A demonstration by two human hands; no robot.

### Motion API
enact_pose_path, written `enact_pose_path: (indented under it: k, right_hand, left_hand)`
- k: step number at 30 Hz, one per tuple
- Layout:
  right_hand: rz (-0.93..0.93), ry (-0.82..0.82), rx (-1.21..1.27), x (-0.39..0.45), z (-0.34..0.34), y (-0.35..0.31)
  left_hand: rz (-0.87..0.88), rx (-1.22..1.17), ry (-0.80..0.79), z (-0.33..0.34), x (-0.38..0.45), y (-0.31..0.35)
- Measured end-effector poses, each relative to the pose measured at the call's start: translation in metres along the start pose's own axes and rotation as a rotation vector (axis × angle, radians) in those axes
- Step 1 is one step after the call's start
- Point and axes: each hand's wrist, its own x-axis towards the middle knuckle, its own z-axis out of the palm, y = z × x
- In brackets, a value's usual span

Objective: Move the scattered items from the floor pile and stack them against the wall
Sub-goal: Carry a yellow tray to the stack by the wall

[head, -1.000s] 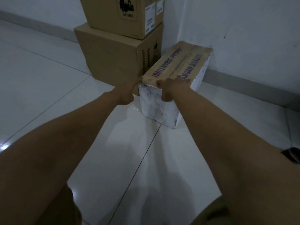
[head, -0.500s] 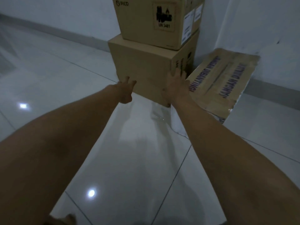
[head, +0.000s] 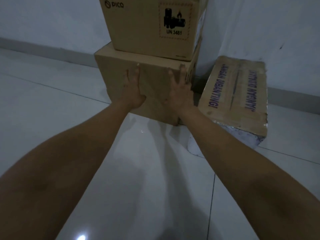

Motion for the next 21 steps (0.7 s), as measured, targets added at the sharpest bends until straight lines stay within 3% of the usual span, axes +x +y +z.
enact_pose_path:
  k: [4, 14, 18, 21]
  right_hand:
    - [-0.014, 0.03, 0.156, 0.002, -0.006, -0.004]
    - [-0.071, 0.103, 0.223, -0.012, -0.025, -0.008]
    - [-0.022, 0.229, 0.168, -0.012, -0.037, 0.026]
    - [0.005, 0.227, 0.129, -0.013, -0.043, 0.05]
  left_hand:
    - [0.026, 0.038, -0.004, -0.008, 0.012, -0.019]
    - [0.032, -0.258, 0.099, -0.01, 0.003, 0.0]
    - [0.041, -0.043, 0.149, -0.014, -0.012, 0.026]
    - [0.071, 0.012, 0.075, -0.018, -0.029, 0.056]
